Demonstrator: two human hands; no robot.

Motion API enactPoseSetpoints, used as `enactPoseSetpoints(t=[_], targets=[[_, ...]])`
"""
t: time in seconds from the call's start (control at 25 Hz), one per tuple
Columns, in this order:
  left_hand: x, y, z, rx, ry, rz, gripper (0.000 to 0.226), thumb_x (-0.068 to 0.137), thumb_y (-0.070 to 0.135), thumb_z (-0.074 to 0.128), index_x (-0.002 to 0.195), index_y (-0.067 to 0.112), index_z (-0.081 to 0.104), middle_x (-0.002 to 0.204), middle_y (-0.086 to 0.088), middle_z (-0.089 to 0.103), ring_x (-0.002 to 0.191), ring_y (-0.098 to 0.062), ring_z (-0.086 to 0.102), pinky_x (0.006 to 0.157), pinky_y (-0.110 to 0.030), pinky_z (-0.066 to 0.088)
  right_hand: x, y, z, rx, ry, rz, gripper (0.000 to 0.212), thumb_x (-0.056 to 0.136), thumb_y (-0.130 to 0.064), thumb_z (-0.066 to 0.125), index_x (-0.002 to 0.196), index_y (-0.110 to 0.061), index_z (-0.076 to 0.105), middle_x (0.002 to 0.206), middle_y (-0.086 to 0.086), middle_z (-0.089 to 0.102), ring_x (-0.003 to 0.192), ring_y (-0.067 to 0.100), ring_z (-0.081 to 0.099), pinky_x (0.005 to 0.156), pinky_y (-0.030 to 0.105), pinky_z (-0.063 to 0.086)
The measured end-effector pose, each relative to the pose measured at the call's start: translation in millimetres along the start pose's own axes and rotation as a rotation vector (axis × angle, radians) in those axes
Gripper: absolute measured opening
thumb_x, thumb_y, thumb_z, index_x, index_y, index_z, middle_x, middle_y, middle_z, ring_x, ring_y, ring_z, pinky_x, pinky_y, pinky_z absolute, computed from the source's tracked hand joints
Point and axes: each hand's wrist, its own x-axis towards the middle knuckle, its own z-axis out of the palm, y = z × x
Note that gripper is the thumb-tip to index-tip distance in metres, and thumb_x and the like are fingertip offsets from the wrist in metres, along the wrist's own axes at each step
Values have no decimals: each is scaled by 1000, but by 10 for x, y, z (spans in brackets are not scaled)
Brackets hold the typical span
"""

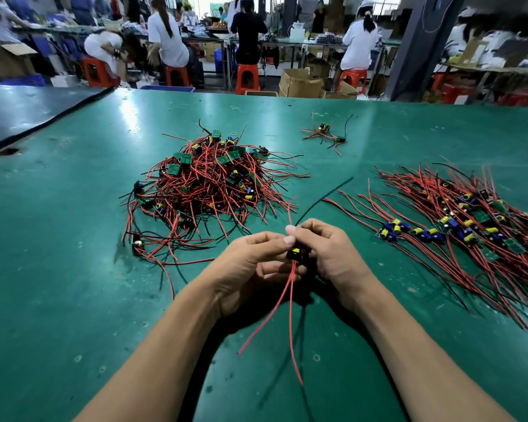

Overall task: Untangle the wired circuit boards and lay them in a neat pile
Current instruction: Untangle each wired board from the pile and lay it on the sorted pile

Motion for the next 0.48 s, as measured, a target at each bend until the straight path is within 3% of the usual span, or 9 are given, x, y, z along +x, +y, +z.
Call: enactPoseSetpoints(t=[0.2,0.28,0.4,0.48], targets=[[33,-37,9,101,101,112,15,76,5,72,89,4,64,79,-15,71,64,-26,71,58,-26,58,-1,-20,-46,-230,90,-113,14,90,-18,71,79,-10,71,63,0,61,51,7,49,48,19,43],[38,-36,14,119,138,121,8,81,-2,67,87,4,66,77,-14,70,61,-25,70,54,-25,56,-10,-37,-55,-139,84,-56,13,90,-18,70,84,-8,74,60,1,60,47,7,46,45,17,42],[28,-8,9,173,133,98,16,84,-6,61,84,6,71,76,-12,69,57,-21,67,53,-24,56,-17,-78,-77,18,46,47,10,90,-19,69,86,-11,74,50,-2,45,38,5,35,38,14,34],[23,0,14,198,115,87,19,84,-5,58,83,5,73,75,-12,68,56,-20,67,53,-24,56,-3,-86,-77,45,34,71,7,88,-19,69,89,-12,70,58,0,42,41,6,31,41,16,31]])
